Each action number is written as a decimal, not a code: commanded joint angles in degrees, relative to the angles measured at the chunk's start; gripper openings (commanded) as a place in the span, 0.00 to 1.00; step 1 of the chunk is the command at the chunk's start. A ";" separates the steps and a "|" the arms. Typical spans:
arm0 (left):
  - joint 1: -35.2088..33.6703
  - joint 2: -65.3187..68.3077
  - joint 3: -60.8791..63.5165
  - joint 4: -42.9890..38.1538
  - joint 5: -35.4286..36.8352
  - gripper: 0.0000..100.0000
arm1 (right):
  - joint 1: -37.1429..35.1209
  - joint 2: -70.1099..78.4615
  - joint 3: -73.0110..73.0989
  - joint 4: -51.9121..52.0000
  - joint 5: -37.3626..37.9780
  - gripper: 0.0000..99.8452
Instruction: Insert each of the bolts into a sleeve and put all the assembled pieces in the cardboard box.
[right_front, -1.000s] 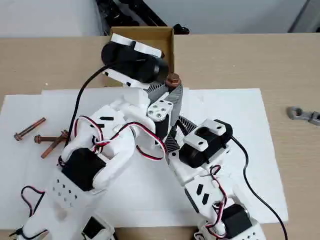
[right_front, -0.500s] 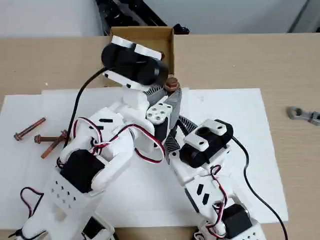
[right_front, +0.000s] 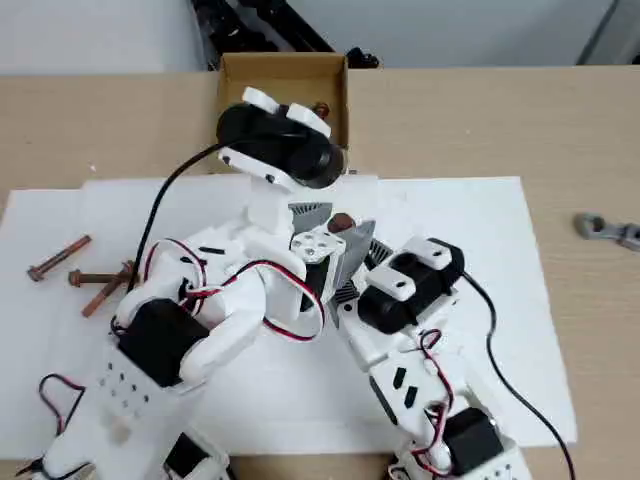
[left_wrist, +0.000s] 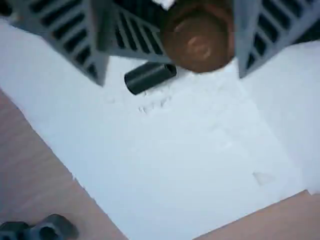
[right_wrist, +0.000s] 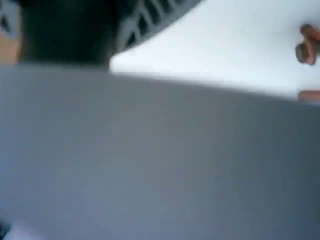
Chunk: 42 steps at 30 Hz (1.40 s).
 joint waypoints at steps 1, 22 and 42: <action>-0.53 -0.62 -3.03 2.81 0.00 0.19 | -0.31 0.31 -1.05 -1.80 0.26 0.00; -22.86 -1.14 -7.96 9.67 -10.90 0.00 | 5.85 39.34 -27.69 -9.63 0.18 0.00; -41.41 -1.23 -7.87 19.69 -12.75 0.01 | 11.74 104.66 -65.93 -36.62 0.26 0.00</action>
